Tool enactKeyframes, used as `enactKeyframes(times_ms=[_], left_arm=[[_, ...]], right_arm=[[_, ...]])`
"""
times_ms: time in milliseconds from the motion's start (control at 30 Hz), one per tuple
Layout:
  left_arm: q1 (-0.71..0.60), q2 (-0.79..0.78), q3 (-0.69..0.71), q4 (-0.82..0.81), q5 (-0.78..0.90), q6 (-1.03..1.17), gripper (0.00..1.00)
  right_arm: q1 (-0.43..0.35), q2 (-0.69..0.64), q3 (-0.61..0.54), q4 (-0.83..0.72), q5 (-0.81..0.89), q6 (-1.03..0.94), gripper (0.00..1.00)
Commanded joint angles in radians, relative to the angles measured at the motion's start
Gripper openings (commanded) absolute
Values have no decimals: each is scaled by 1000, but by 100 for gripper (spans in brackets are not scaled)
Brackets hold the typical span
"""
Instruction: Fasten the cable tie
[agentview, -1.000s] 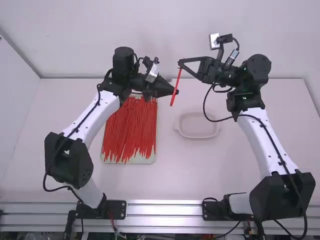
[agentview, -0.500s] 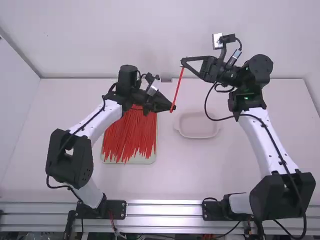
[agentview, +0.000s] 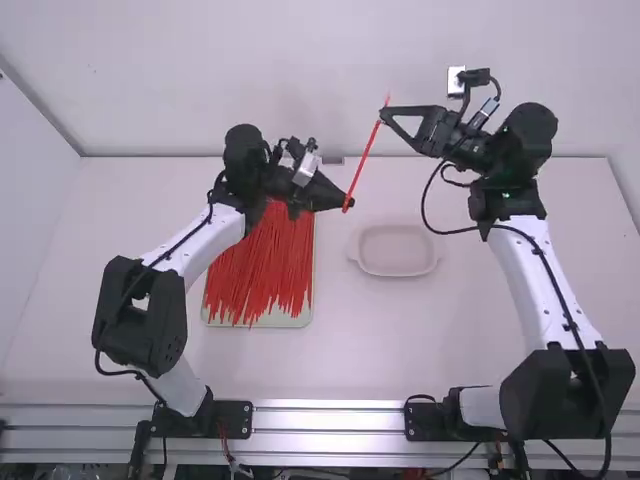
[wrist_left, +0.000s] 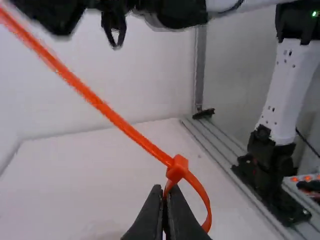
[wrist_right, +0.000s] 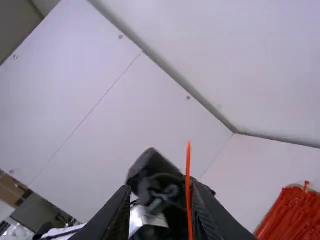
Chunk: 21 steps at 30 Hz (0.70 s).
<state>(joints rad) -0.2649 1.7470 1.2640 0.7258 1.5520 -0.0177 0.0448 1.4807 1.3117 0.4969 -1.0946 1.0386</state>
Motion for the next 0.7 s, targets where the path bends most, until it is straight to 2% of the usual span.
enactKeyframes(times_ms=[0,133,167,267,367,667], left_arm=[[13,0,4,105,-29,-238,2],[29,0,4,298,-78,-391,2],[34,0,4,348,-94,-430,2],[62,0,10,436,-121,-518,2],[87,0,40,431,-111,-544,2],[105,0,130,371,-90,-537,2]], right_arm=[[-8,-16,23,-21,-16,-58,36],[-4,-16,23,-61,-53,-97,42],[-5,-16,23,-60,-69,-102,50],[-5,-16,23,-60,-105,-101,55],[6,-16,23,-60,-114,-101,56],[128,-15,23,-57,-55,-113,58]])
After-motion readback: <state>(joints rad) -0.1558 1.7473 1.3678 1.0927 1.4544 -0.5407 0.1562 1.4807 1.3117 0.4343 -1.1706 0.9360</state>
